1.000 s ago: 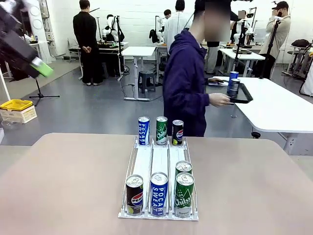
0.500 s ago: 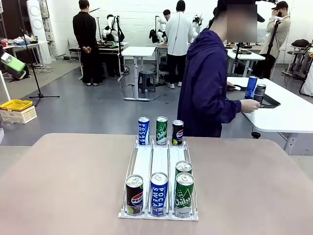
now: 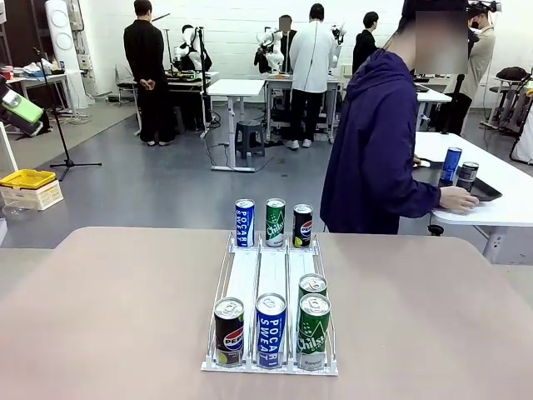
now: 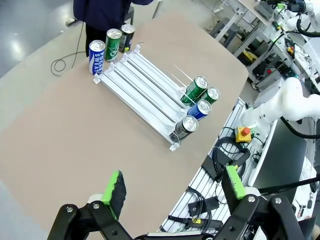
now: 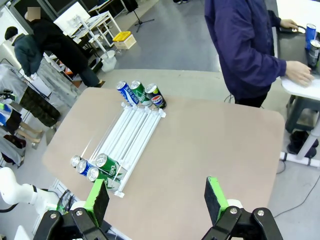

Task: Retrieve and hand over the desired beverage to the person.
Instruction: Place the picked can on the Handle tray extended by the person.

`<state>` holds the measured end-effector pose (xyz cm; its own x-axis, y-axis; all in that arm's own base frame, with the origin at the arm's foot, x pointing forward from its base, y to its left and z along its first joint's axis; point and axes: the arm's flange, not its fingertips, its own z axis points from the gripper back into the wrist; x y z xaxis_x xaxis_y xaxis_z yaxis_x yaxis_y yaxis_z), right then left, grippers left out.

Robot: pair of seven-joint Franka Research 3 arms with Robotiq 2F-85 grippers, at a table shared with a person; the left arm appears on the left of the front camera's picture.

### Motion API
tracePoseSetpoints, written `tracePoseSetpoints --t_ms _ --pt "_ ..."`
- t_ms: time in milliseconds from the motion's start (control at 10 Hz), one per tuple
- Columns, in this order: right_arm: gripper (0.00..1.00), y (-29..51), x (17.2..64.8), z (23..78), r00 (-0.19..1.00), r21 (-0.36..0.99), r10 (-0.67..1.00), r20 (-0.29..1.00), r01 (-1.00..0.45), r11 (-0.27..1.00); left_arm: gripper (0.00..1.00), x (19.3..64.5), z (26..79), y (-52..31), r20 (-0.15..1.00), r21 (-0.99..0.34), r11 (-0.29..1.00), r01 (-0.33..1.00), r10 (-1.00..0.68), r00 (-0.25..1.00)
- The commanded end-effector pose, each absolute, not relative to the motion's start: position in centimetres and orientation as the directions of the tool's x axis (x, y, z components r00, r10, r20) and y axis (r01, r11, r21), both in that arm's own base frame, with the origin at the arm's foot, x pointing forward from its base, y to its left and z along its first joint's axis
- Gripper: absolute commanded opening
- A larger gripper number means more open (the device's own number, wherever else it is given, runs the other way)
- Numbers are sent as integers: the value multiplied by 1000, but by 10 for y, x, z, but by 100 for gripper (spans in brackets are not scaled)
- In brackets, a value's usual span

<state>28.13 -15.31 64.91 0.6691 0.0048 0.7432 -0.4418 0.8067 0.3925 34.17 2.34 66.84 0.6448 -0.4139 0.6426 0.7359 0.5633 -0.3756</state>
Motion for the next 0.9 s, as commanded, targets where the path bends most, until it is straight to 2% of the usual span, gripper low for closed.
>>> tracePoseSetpoints --t_ms 0,800 --pt "100 -152 283 648 658 406 -1 753 -465 787 100 344 666 25 667 -364 546 754 -412 621" --pt "100 -152 283 648 658 406 -1 753 -465 787 100 344 666 25 667 -364 546 754 -412 621"
